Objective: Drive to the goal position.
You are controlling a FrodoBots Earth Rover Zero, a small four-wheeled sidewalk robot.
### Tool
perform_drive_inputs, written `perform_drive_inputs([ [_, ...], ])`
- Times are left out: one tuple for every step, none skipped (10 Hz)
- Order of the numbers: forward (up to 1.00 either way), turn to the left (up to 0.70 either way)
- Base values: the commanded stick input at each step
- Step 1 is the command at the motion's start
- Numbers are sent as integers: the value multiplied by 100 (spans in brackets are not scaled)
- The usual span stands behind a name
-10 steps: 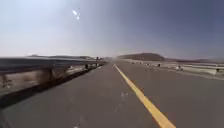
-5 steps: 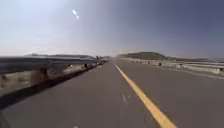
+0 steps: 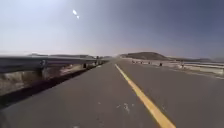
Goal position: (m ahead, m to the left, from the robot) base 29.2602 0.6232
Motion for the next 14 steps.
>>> perform_drive_inputs([
  [50,0],
  [50,0],
  [50,0],
  [50,0],
  [50,0],
  [50,0],
  [50,0],
  [50,0],
  [50,0],
  [50,0],
  [50,0],
  [50,0],
  [50,0],
  [50,0],
])
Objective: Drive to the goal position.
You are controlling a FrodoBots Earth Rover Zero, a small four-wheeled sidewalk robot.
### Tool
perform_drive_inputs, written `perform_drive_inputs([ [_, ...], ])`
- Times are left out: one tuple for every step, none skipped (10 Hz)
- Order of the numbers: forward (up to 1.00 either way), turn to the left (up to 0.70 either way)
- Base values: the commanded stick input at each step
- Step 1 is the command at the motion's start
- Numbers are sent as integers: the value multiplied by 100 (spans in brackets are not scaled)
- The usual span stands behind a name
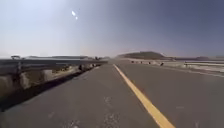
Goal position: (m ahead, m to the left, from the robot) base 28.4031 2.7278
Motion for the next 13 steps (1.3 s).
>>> perform_drive_inputs([
  [50,0],
  [50,0],
  [50,0],
  [50,0],
  [50,0],
  [50,0],
  [50,0],
  [50,0],
  [50,0],
  [50,0],
  [50,0],
  [50,0],
  [50,0],
])
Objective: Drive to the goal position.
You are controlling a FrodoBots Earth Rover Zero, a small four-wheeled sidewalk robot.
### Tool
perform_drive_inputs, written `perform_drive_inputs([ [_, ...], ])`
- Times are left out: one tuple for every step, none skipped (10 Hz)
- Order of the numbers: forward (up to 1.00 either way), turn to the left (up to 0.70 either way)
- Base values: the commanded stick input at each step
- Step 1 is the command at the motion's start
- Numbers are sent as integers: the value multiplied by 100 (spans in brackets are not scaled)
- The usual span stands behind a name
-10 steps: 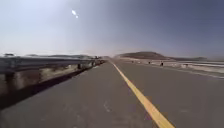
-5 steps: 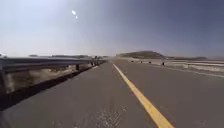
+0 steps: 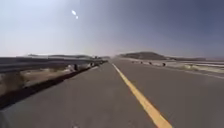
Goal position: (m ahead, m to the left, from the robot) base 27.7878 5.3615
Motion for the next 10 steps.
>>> perform_drive_inputs([
  [50,0],
  [50,0],
  [50,0],
  [50,0],
  [50,0],
  [50,0],
  [50,0],
  [50,0],
  [50,0],
  [50,0],
])
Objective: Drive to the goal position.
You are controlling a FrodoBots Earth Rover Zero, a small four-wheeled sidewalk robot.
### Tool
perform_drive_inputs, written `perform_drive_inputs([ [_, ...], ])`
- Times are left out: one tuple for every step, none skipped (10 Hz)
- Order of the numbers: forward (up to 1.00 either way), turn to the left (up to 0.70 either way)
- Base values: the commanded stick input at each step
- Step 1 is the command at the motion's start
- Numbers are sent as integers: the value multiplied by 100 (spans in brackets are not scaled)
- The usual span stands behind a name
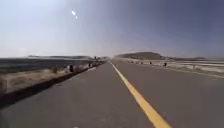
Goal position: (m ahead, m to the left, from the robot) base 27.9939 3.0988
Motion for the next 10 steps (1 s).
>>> perform_drive_inputs([
  [50,0],
  [50,0],
  [50,0],
  [50,0],
  [50,0],
  [50,0],
  [50,0],
  [50,0],
  [50,0],
  [50,0],
])
